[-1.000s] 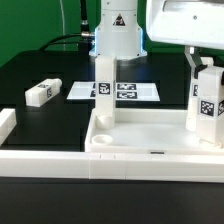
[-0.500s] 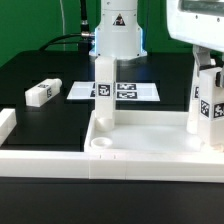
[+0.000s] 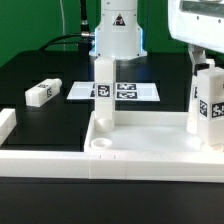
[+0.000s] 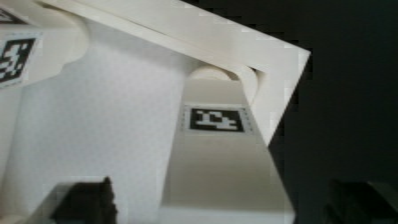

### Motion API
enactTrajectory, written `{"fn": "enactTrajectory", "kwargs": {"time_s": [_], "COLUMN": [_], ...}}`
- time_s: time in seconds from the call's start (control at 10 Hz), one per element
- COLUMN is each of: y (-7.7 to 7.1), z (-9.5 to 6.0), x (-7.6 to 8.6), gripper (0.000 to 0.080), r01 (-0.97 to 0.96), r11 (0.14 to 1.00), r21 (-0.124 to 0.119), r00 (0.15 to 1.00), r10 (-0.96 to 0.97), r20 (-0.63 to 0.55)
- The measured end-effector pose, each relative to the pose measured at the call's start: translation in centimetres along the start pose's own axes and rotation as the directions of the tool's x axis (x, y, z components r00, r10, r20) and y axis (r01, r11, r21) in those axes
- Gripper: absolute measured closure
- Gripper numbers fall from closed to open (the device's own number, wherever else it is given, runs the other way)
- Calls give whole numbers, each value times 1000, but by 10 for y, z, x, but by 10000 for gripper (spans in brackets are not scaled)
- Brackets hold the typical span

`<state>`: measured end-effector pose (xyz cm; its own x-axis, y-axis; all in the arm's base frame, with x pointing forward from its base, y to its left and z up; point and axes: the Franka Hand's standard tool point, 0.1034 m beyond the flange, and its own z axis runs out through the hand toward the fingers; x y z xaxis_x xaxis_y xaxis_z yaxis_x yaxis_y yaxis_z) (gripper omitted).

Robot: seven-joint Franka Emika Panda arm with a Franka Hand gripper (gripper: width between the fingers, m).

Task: Assemble desk

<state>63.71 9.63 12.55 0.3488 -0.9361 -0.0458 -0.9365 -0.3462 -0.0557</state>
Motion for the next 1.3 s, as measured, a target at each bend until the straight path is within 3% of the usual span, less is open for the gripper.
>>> {"fn": "enactTrajectory", "kwargs": {"time_s": [0.5, 0.8, 1.3], "y": [-1, -1, 0], "z": [0, 2, 2], "x": [-3, 0, 3], "gripper": [151, 151, 151], "r01": [443, 674, 861], "r11": [897, 739, 509], "r21": [-4, -7, -13], "r00": [896, 739, 509], "r10": [-443, -674, -861], "r20": [-5, -8, -6]}}
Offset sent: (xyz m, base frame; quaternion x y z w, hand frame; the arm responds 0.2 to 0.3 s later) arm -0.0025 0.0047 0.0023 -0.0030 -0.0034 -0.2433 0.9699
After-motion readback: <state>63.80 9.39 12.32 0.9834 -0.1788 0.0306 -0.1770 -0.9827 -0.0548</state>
